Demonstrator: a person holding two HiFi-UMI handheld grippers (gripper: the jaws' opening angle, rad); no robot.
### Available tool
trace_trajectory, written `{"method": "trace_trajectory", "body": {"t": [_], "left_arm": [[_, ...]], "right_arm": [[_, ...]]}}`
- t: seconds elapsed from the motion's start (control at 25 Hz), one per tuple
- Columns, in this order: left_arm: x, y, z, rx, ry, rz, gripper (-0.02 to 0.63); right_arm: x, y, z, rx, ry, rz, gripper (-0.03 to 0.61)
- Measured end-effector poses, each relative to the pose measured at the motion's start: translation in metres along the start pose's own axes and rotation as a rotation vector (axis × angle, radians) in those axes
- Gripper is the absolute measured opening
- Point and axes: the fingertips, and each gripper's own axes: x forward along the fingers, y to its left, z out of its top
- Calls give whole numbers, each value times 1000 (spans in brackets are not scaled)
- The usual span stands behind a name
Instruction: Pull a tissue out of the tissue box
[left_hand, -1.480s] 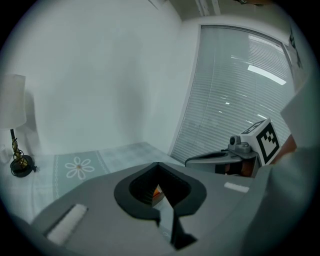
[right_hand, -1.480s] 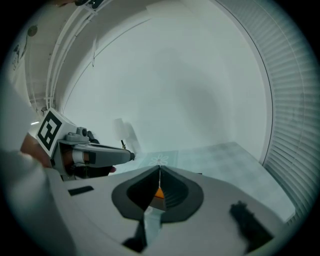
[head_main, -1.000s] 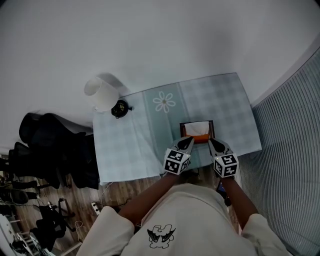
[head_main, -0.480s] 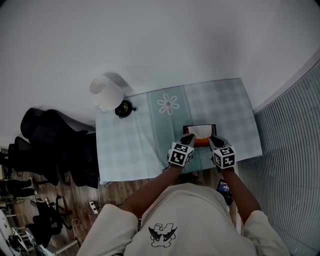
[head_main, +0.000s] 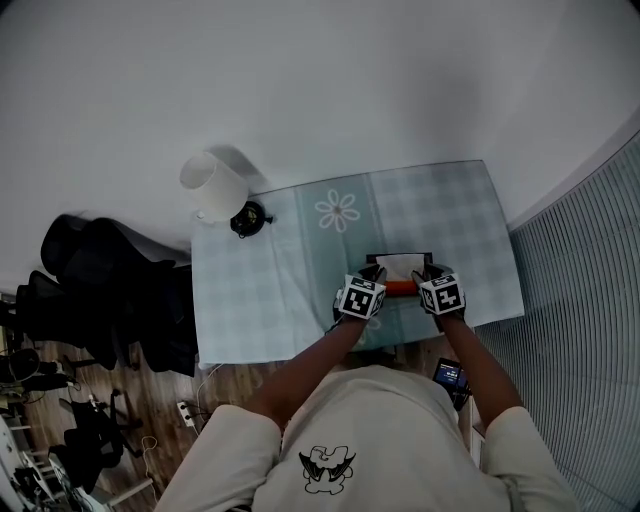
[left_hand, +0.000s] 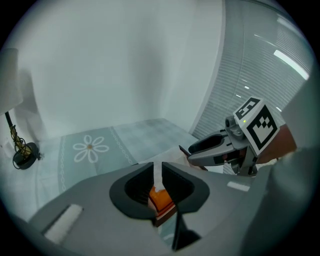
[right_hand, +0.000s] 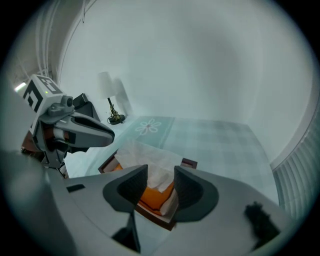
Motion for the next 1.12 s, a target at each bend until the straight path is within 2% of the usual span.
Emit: {"method": "trace_trajectory", "body": {"t": [0.16, 0.32, 0.48, 0.72, 0.76, 0.84, 0.88, 1.12], "left_arm": [[-10, -11, 15, -2, 11, 0, 75], [0, 7, 0, -10, 14, 6, 77], [-3, -13, 9, -2, 15, -5, 77], [-3, 3, -5, -3, 10, -15, 75], [-4, 2, -4, -3, 9, -15, 75], [-6, 3, -3, -5, 7, -14, 74], [-6, 4, -2, -5, 5, -13, 71], [-8, 6, -3, -6, 2, -12, 64]], "right_arm": [[-13, -10, 1, -3, 59, 11, 179], [22, -9, -13, -6, 97, 34, 190], [10, -22, -9, -2, 110, 22, 190], [35, -10, -11, -10, 124, -3, 189], [33, -11, -9, -18, 121, -11, 177], [30, -12, -5, -37, 112, -35, 38], [29, -12, -3, -46, 110, -41, 17], [25, -6, 0, -37, 88, -35, 15]]}}
